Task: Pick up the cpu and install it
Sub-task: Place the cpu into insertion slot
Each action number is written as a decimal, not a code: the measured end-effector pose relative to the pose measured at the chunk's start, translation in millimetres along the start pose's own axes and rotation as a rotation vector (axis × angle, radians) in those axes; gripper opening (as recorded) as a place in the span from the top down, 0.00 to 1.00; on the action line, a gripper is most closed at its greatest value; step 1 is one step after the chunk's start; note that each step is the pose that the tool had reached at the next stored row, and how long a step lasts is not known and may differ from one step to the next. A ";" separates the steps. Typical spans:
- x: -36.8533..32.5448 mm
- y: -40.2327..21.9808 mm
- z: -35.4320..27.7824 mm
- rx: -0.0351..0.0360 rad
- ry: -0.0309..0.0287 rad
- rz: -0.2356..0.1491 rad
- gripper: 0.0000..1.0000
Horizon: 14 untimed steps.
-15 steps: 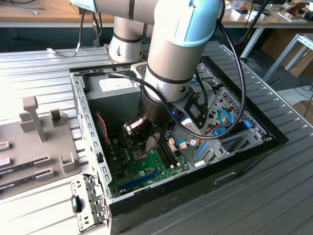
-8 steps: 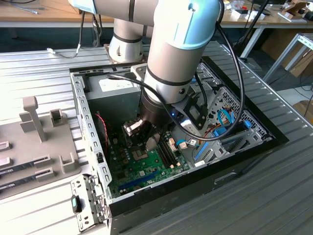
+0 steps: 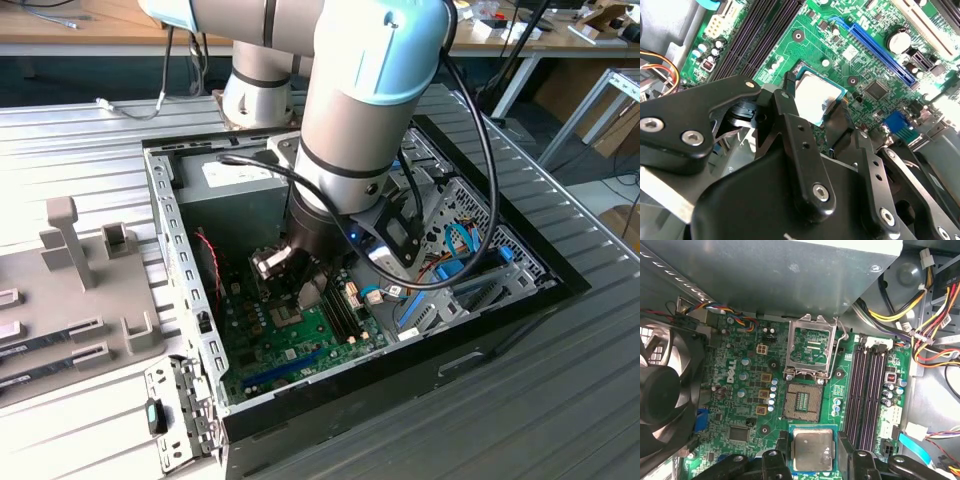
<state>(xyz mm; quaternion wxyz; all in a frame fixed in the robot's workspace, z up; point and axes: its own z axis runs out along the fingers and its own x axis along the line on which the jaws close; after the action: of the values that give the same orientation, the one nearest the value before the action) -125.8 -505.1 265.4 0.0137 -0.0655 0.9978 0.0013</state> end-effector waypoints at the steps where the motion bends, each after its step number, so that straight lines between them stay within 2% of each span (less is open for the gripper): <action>1: 0.0 0.0 0.2 0.0000 0.0000 0.000 0.53; 14: 0.2 0.0 5.5 0.0000 0.0000 0.000 0.53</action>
<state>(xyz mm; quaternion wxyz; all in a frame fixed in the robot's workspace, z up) -125.8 -505.1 259.9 0.0137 -0.0655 0.9978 0.0014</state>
